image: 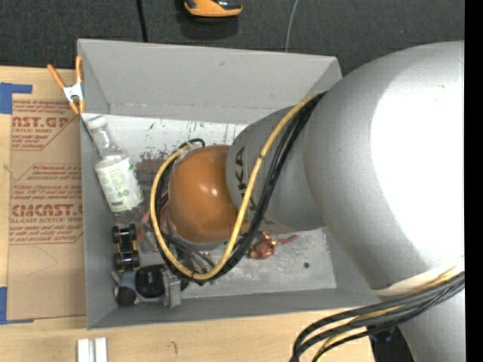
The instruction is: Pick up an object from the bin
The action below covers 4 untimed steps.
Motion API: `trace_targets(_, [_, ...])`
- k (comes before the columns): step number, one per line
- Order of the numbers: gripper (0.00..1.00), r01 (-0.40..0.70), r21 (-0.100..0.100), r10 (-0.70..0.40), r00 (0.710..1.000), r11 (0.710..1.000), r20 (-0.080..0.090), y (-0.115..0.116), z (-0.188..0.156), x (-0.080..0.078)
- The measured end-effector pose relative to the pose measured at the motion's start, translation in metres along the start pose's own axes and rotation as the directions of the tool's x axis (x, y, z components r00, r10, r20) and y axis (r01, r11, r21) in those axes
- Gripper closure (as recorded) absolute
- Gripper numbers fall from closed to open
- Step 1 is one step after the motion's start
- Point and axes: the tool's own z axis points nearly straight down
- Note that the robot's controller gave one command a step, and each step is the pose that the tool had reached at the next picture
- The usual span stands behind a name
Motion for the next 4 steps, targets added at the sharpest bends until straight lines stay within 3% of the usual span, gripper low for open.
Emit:
trace_targets(1, [1.00,-0.018,0.018,0.019,1.000,1.000,-0.016,-0.012,0.009,0.004])
trace_targets(4, [1.00,-0.019,0.020,0.019,1.000,1.000,-0.023,-0.012,-0.015,0.006])
